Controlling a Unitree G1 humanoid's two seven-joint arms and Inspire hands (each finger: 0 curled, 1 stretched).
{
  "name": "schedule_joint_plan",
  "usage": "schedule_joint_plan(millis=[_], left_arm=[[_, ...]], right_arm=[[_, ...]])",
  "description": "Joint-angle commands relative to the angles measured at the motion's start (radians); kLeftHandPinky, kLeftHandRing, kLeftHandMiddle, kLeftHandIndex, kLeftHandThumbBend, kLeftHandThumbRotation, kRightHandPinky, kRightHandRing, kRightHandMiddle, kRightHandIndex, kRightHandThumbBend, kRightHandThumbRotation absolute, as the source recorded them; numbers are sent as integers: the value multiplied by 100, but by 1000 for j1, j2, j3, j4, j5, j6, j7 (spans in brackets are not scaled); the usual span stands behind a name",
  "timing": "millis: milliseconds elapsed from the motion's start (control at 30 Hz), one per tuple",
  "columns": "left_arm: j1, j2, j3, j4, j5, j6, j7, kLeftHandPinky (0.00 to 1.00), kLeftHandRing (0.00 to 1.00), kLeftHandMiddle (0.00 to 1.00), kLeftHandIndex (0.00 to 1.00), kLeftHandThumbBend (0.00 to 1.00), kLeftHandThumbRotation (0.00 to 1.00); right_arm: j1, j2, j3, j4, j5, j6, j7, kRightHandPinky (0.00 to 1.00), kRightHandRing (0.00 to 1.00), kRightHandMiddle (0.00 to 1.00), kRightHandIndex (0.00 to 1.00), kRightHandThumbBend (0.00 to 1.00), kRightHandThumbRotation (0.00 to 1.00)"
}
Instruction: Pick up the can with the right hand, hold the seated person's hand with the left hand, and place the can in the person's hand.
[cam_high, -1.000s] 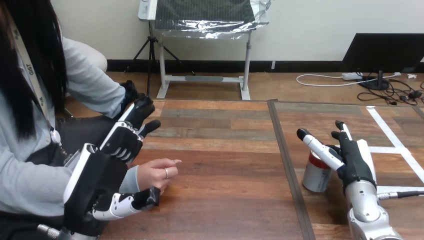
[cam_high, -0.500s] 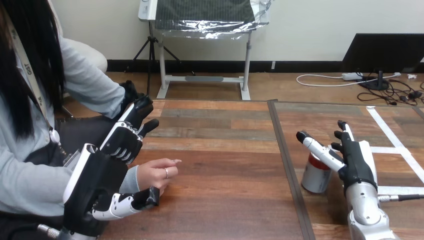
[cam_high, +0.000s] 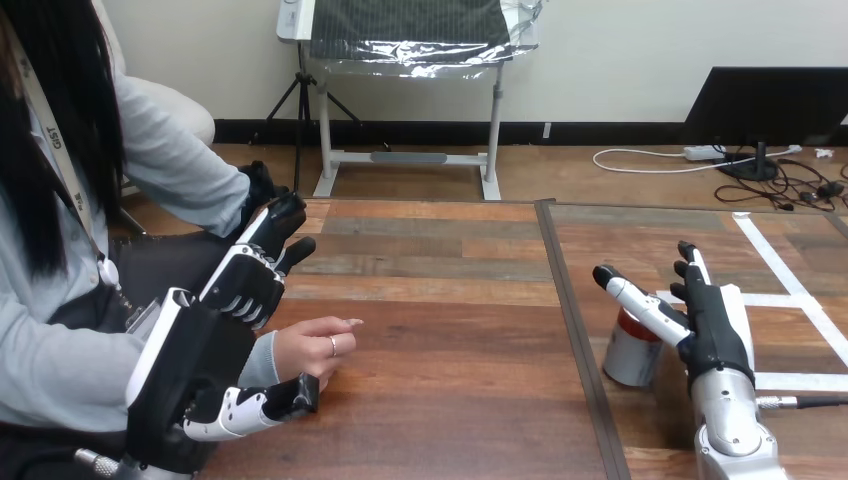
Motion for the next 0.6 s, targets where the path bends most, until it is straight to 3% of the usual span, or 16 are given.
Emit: schedule_joint_plan(millis=[0, 567], left_arm=[[-53, 1, 7, -17, -12, -13, -4, 93, 99, 99, 93, 100, 51], [-56, -4, 5, -20, -18, -11, -10, 93, 99, 99, 93, 100, 50]], right_arm=[[17, 22, 9, -14, -11, -7, -11, 83, 95, 99, 100, 100, 53], [38, 30, 20, -14, -26, -15, -29, 81, 91, 96, 100, 100, 59]])
